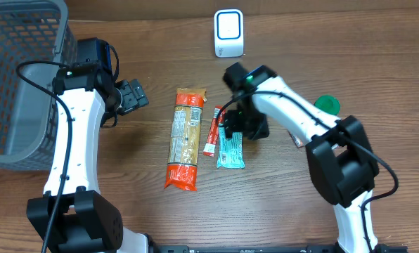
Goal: Scan the item barcode
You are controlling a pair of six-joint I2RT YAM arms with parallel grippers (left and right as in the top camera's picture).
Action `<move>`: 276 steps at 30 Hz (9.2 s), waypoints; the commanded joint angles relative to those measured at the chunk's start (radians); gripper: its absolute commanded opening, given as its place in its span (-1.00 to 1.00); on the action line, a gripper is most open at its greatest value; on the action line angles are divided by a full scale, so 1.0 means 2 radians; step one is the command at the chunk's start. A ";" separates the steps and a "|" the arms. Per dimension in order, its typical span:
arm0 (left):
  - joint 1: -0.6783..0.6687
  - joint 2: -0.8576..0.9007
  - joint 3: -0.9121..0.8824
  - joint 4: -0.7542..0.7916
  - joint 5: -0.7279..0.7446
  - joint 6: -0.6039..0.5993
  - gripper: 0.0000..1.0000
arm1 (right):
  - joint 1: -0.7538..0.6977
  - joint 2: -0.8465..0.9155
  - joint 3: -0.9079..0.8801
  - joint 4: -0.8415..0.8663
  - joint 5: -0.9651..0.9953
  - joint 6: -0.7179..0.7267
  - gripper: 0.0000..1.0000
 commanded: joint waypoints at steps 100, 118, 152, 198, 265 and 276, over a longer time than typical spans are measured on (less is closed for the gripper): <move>-0.001 -0.007 0.008 0.001 -0.004 0.006 0.99 | 0.098 -0.088 -0.086 -0.054 0.054 0.065 -0.87; -0.001 -0.007 0.008 0.001 -0.004 0.006 1.00 | -0.036 -0.137 -0.165 -0.005 0.015 -0.024 0.01; -0.001 -0.007 0.008 0.001 -0.005 0.006 1.00 | -0.045 -0.280 -0.266 0.186 -0.047 -0.136 -0.93; -0.001 -0.007 0.008 0.001 -0.004 0.006 0.99 | -0.045 -0.318 -0.093 0.187 0.171 -0.369 -0.94; -0.001 -0.007 0.008 0.001 -0.005 0.006 0.99 | -0.014 0.105 -0.043 0.899 0.437 -0.795 -0.93; -0.001 -0.007 0.008 0.001 -0.004 0.006 0.99 | -0.012 0.105 -0.043 0.871 0.443 -0.794 -0.93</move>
